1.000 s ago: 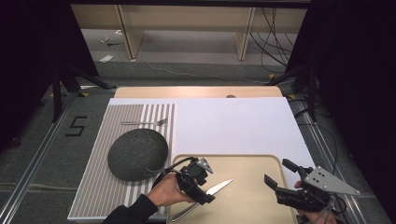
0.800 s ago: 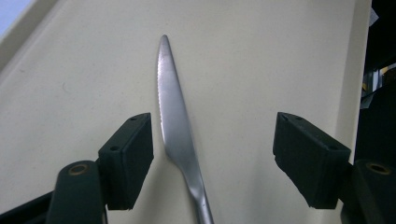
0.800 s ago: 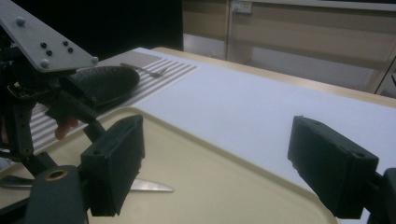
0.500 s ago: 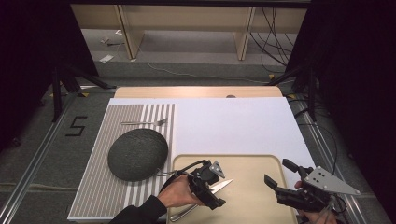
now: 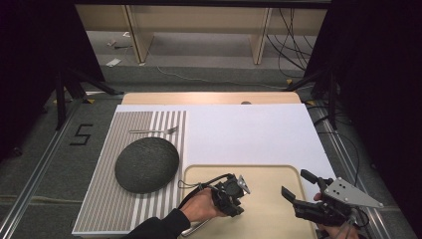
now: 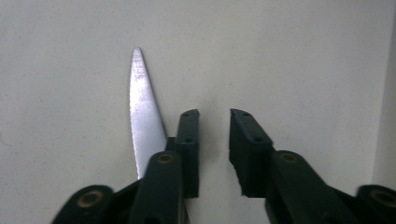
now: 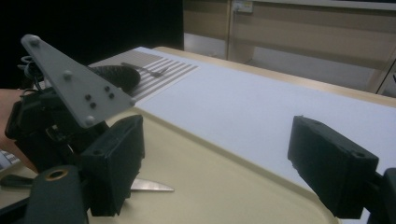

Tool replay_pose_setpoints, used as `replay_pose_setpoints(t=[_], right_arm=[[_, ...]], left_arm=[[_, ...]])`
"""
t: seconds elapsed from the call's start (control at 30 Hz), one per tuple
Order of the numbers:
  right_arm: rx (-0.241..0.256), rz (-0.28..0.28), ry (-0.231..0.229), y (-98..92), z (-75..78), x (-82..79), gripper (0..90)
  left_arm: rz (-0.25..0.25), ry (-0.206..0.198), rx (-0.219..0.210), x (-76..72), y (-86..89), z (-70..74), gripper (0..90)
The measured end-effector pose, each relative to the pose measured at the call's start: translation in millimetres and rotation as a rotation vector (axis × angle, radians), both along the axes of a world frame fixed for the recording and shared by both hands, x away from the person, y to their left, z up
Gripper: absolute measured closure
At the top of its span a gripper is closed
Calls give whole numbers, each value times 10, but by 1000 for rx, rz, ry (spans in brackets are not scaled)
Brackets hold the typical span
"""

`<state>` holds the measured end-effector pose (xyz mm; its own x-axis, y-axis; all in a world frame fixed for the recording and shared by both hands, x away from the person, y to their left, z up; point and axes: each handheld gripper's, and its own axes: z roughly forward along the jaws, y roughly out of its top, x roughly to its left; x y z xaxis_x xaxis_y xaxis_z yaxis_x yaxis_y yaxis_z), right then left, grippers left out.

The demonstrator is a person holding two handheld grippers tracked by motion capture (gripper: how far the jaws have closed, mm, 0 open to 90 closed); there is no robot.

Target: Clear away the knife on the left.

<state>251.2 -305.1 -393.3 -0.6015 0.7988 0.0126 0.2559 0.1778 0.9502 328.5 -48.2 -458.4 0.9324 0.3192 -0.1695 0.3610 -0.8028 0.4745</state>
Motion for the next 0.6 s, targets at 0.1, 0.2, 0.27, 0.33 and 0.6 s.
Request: replay_pose_setpoints(t=[0.1, 0.2, 0.27, 0.33, 0.6], right_arm=[[2, 0, -1, -5, -1, -1, 195], [5, -1, -1, -9, -3, 4, 195], [5, 1, 1, -9, -2, 3, 196], [4, 1, 0, -7, -2, 3, 196], [3, 2, -5, -5, 0, -3, 196]], left_arm=[[17, -17, 35, 17, -10, -13, 819], [35, -18, 55, 45, 4, -27, 868], [43, -18, 58, 51, 3, -36, 893], [44, -22, 62, 55, 9, -34, 895], [92, -59, 72, 108, 97, -34, 897]])
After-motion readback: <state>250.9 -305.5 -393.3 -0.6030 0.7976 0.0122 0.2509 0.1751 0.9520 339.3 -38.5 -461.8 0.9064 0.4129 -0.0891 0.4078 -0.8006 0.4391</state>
